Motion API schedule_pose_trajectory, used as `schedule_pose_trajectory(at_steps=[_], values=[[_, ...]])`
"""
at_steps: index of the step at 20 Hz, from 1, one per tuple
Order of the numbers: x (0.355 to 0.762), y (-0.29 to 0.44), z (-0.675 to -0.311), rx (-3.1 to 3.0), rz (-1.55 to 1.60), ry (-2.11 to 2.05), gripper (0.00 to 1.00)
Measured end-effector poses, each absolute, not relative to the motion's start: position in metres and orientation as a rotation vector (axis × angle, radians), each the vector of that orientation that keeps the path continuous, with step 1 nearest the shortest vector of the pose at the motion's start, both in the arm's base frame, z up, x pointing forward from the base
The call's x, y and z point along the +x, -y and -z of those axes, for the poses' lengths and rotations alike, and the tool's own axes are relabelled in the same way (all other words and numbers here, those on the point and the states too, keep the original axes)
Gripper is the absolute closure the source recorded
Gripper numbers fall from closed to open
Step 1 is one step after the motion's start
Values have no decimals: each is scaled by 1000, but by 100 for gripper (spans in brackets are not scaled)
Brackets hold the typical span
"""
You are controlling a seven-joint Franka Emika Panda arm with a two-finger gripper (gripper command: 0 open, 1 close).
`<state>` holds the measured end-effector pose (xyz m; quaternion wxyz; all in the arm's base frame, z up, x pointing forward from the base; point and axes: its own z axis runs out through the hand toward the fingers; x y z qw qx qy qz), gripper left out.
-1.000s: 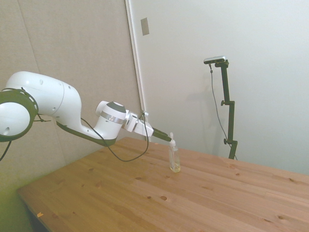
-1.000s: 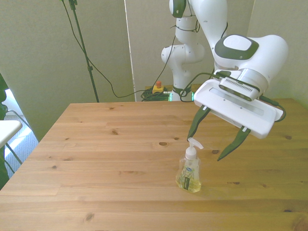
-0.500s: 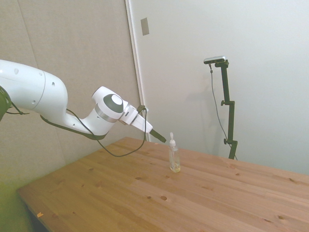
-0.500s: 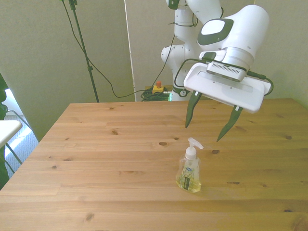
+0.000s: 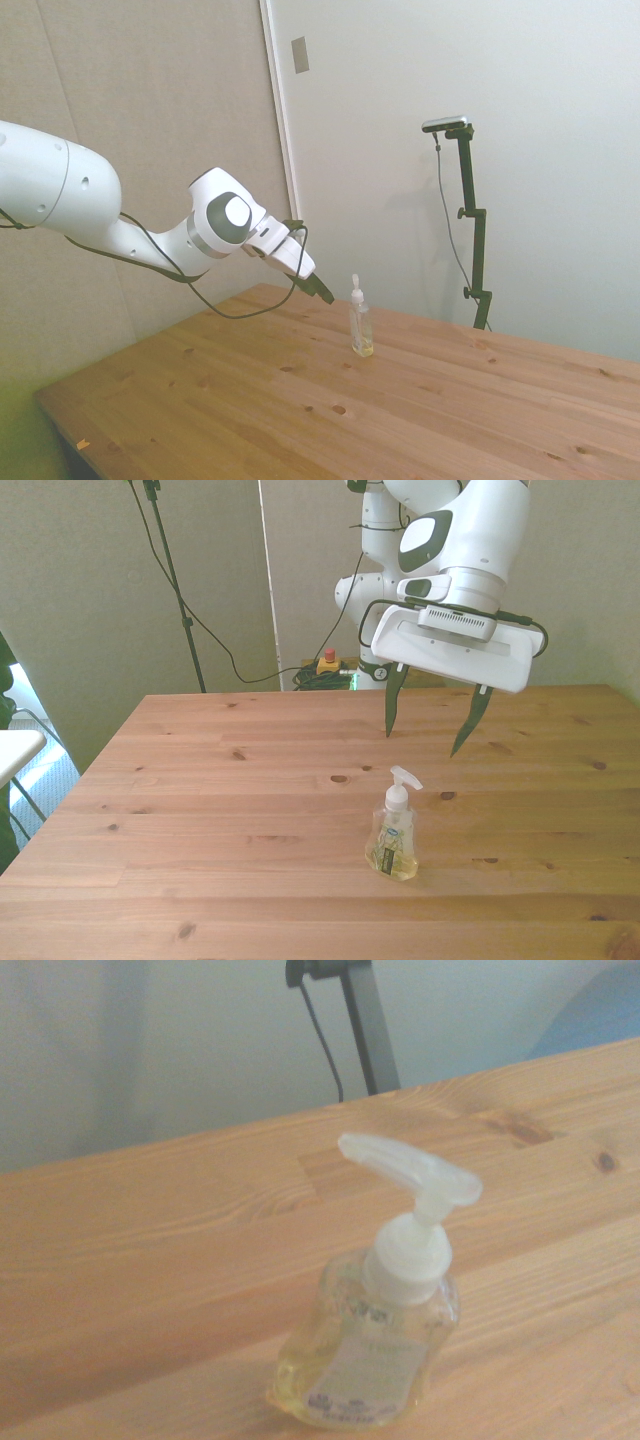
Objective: Stand the sanitizer
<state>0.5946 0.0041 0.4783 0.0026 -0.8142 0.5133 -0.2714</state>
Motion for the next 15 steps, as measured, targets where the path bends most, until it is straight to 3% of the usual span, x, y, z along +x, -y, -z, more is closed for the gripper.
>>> schedule_pose_trajectory(at_steps=[15], values=[[511, -10, -426, -2775, 376, -1285, 0]])
